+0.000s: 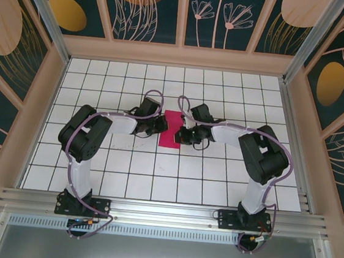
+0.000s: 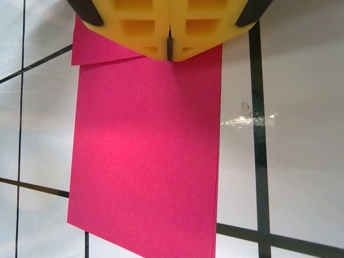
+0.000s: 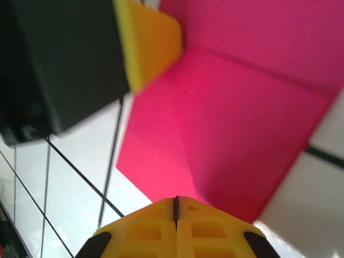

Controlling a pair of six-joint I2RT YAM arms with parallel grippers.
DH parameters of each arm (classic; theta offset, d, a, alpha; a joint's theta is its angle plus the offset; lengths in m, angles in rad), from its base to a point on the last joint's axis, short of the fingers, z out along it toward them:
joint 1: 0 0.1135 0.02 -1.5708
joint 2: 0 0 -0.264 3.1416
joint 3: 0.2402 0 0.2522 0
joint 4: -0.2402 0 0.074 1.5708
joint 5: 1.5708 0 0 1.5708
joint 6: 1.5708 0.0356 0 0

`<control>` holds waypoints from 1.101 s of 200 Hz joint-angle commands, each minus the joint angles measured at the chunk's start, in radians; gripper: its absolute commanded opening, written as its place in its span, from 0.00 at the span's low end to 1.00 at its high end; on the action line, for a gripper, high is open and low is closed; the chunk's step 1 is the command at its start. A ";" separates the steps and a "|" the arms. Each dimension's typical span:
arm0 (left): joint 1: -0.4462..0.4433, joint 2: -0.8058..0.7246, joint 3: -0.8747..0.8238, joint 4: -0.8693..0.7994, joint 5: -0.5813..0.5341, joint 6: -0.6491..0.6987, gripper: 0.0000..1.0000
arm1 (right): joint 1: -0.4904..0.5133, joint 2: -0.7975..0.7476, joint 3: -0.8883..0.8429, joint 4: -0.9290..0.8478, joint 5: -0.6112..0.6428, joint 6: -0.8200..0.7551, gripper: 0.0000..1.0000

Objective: Fold a paper plane with a square sheet of paper (pick it up from the middle)

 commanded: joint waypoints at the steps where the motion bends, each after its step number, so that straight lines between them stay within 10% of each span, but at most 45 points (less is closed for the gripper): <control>1: 0.007 0.053 -0.028 -0.036 -0.026 0.022 0.06 | 0.005 0.062 0.057 -0.017 -0.020 -0.023 0.05; 131: 0.007 0.066 -0.017 -0.082 -0.067 -0.001 0.05 | 0.005 0.157 0.144 -0.085 -0.028 -0.111 0.02; 220: 0.007 0.070 -0.027 -0.104 -0.098 -0.021 0.03 | -0.021 0.005 -0.099 -0.083 -0.021 -0.154 0.00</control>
